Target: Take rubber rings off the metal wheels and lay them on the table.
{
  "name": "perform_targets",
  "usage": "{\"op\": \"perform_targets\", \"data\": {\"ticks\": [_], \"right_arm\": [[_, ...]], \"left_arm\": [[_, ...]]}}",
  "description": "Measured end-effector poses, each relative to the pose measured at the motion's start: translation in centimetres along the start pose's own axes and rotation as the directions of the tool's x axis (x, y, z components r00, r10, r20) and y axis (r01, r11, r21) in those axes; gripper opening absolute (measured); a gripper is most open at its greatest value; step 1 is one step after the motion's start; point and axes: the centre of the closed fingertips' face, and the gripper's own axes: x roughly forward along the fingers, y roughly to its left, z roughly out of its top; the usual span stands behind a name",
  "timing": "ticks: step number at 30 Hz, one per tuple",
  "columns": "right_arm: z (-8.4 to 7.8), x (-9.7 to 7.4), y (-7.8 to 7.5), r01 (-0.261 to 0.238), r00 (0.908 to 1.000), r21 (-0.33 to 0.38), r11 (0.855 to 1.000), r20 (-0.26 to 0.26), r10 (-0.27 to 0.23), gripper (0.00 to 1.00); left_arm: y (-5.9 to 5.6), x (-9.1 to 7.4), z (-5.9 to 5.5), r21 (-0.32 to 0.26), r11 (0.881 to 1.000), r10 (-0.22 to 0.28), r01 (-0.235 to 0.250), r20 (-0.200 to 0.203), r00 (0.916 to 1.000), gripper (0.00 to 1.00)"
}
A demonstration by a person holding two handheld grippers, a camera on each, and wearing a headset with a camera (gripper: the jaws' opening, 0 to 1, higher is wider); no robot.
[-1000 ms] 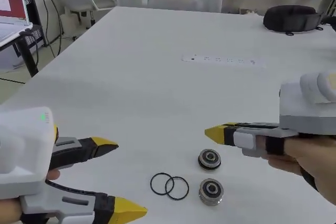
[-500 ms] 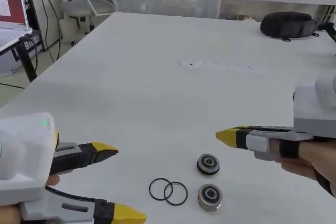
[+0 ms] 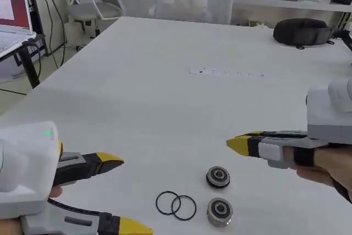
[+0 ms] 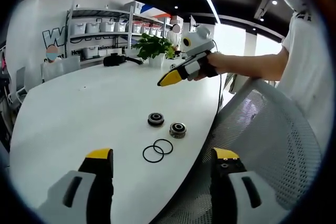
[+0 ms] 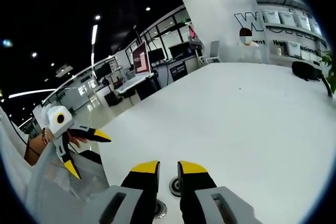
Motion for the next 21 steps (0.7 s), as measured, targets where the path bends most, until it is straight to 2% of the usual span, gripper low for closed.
{"op": "perform_targets", "data": {"ticks": [8,17,18,21], "right_arm": [[-2.1,0.2,-1.4,0.017,0.9995,0.058,0.998,-0.028,-0.015,0.11],[-3.4,0.2,-1.9,0.026,0.9966,0.044,0.999,-0.079,-0.023,0.13],[-3.6,0.2,-1.9,0.026,0.9963,0.046,0.999,-0.083,-0.023,0.13],[-4.2,0.4,-2.0,0.027,0.9944,0.047,0.999,-0.104,-0.022,0.14]], "left_arm": [[-0.1,0.1,0.0,-0.001,1.0,-0.005,0.005,-0.002,1.0,0.73],[0.0,0.1,0.3,-0.005,1.0,-0.002,0.002,0.011,0.9999,0.73],[0.0,0.2,0.4,0.001,1.0,-0.001,0.001,0.008,1.0,0.73],[-0.1,0.2,0.6,0.08,0.997,-0.006,0.006,-0.008,1.0,0.73]]}}
